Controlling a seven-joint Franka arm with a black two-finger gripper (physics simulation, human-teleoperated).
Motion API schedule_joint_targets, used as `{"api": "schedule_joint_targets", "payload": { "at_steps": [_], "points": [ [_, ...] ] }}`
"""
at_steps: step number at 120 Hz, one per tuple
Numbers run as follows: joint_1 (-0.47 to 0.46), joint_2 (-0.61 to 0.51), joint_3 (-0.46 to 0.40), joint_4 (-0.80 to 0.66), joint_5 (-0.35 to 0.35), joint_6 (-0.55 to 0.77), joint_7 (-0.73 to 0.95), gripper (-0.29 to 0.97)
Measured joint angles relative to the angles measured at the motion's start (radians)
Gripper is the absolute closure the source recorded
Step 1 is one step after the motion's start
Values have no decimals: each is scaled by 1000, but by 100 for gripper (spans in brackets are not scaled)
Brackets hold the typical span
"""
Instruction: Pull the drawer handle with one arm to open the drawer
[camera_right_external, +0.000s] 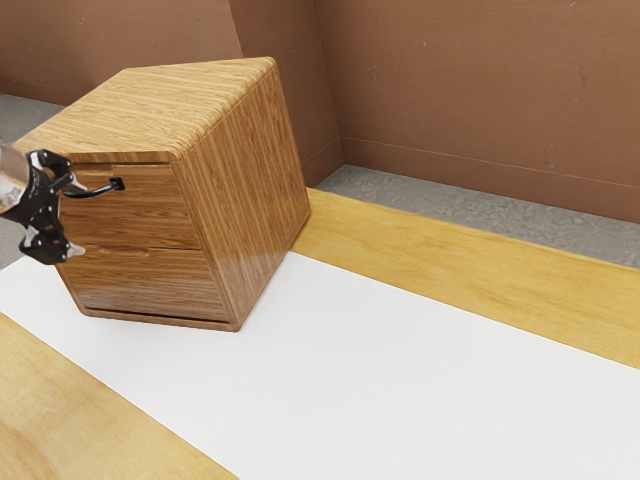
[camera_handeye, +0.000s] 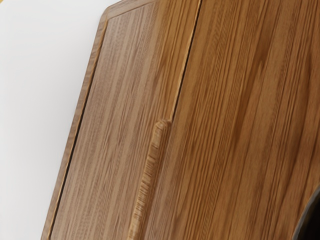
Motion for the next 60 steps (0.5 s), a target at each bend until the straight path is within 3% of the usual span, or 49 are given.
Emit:
{"api": "schedule_joint_targets", "payload": {
  "at_steps": [60],
  "points": [
    [113, -233, -106, -214, -6, 2, -32, 0]
  ]
}}
